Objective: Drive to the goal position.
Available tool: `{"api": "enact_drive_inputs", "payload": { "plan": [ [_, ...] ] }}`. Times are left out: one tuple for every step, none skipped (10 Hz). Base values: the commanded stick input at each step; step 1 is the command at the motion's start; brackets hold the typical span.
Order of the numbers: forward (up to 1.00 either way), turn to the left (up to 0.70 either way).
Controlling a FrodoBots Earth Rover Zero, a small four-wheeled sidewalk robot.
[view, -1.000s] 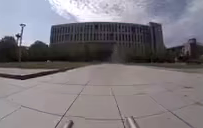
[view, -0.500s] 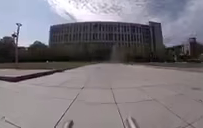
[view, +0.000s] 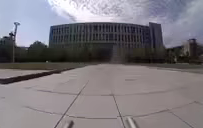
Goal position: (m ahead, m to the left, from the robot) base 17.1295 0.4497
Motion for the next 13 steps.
{"api": "enact_drive_inputs", "payload": {
  "plan": [
    [0.70,0.03],
    [0.70,0.03],
    [0.70,0.02],
    [0.70,0.02],
    [0.70,0.03],
    [0.70,0.02],
    [0.70,0.03],
    [0.70,0.03],
    [0.70,0.02],
    [0.70,0.02],
    [0.70,0.03],
    [0.70,0.02],
    [0.70,0.03]
  ]
}}
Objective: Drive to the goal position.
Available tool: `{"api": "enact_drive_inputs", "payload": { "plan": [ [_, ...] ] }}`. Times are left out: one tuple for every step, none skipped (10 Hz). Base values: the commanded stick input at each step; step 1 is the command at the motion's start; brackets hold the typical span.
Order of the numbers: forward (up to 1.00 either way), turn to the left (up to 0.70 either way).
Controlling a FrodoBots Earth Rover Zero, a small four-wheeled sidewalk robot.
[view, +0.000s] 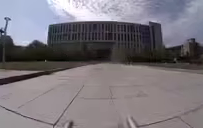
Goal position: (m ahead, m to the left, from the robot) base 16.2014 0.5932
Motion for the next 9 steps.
{"api": "enact_drive_inputs", "payload": {
  "plan": [
    [0.70,0.02],
    [0.70,0.02],
    [0.70,0.02],
    [0.70,0.03],
    [0.70,0.03],
    [0.70,0.02],
    [0.70,0.02],
    [0.70,0.02],
    [0.70,0.03]
  ]
}}
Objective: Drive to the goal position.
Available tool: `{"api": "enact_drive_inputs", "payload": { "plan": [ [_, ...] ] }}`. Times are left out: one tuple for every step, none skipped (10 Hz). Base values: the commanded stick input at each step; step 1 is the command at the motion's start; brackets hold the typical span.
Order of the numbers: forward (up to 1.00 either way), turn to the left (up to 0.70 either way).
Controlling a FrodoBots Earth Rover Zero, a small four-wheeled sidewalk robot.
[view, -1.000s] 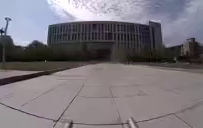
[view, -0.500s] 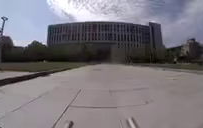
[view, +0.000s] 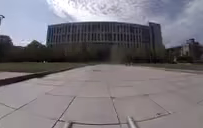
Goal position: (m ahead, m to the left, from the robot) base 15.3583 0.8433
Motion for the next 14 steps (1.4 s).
{"api": "enact_drive_inputs", "payload": {
  "plan": [
    [0.70,0.02],
    [0.70,0.02],
    [0.70,0.02],
    [0.70,0.03],
    [0.70,0.03],
    [0.70,0.02],
    [0.70,0.02],
    [0.70,0.03],
    [0.70,0.02],
    [0.70,0.02],
    [0.70,0.03],
    [0.70,0.02],
    [0.70,0.03],
    [0.70,0.02]
  ]
}}
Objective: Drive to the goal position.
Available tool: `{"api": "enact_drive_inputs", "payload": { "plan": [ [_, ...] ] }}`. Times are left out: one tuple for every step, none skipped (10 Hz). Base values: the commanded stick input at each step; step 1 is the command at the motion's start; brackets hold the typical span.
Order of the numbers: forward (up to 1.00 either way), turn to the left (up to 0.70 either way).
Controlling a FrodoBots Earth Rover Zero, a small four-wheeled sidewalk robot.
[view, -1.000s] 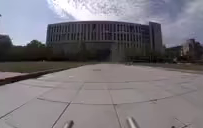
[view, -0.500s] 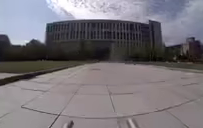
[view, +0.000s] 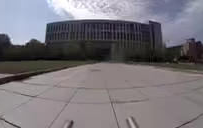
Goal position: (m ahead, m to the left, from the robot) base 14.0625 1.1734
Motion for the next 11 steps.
{"api": "enact_drive_inputs", "payload": {
  "plan": [
    [0.70,0.01],
    [0.70,0.00],
    [0.70,0.00],
    [0.70,0.00],
    [0.70,0.00],
    [0.70,0.00],
    [0.70,0.00],
    [0.70,0.00],
    [0.70,0.00],
    [0.70,0.00],
    [0.70,0.00]
  ]
}}
